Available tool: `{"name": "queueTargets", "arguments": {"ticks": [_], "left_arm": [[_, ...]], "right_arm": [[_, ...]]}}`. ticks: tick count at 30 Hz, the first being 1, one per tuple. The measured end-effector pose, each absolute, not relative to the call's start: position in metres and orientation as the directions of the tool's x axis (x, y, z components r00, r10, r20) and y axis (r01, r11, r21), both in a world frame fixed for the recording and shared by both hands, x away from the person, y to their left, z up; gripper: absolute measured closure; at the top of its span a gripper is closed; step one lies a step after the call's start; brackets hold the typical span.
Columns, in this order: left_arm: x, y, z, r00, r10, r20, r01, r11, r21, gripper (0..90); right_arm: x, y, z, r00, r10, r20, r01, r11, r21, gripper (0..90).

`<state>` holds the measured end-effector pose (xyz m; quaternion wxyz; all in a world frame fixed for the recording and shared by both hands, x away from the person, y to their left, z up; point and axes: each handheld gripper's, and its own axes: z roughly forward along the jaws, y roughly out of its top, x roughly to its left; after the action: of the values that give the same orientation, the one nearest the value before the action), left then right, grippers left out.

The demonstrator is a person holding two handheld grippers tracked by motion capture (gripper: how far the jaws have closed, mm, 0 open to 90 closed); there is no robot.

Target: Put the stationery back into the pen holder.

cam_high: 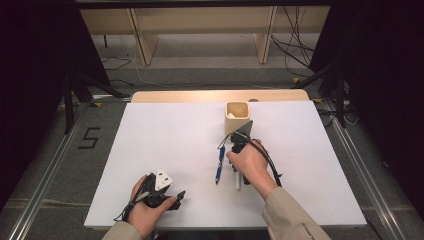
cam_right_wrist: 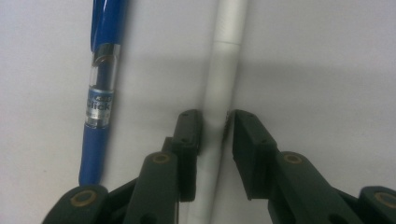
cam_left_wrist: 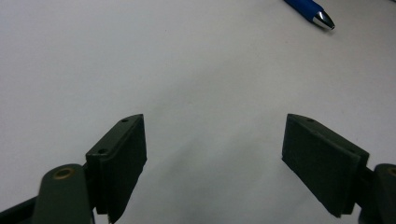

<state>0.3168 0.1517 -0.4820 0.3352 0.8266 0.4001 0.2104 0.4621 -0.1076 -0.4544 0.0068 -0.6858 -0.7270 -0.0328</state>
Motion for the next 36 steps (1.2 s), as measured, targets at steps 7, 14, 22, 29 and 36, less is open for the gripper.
{"name": "queueTargets", "arguments": {"ticks": [7,14,22,29,36], "left_arm": [[0.3171,0.1520,-0.4815,0.594,0.800,0.084,0.519,-0.461,0.719,21.9],[0.3172,0.1523,-0.4815,0.594,0.800,0.084,0.517,-0.459,0.722,21.8],[0.3172,0.1522,-0.4813,0.594,0.800,0.085,0.516,-0.460,0.722,21.8],[0.3174,0.1523,-0.4815,0.594,0.800,0.085,0.517,-0.461,0.721,21.8],[0.3174,0.1522,-0.4816,0.594,0.800,0.085,0.518,-0.460,0.721,21.8]], "right_arm": [[0.4624,-0.1054,-0.4546,-0.053,0.998,0.040,0.998,0.051,0.032,75.1],[0.4633,-0.1047,-0.4544,-0.048,0.999,0.023,0.999,0.048,0.022,78.4],[0.4639,-0.1044,-0.4542,-0.038,0.999,0.025,0.999,0.037,0.017,78.7],[0.4644,-0.1056,-0.4542,-0.058,0.998,0.029,0.998,0.058,0.014,78.9],[0.4639,-0.1061,-0.4522,-0.073,0.996,0.046,0.997,0.072,0.028,78.9]]}}
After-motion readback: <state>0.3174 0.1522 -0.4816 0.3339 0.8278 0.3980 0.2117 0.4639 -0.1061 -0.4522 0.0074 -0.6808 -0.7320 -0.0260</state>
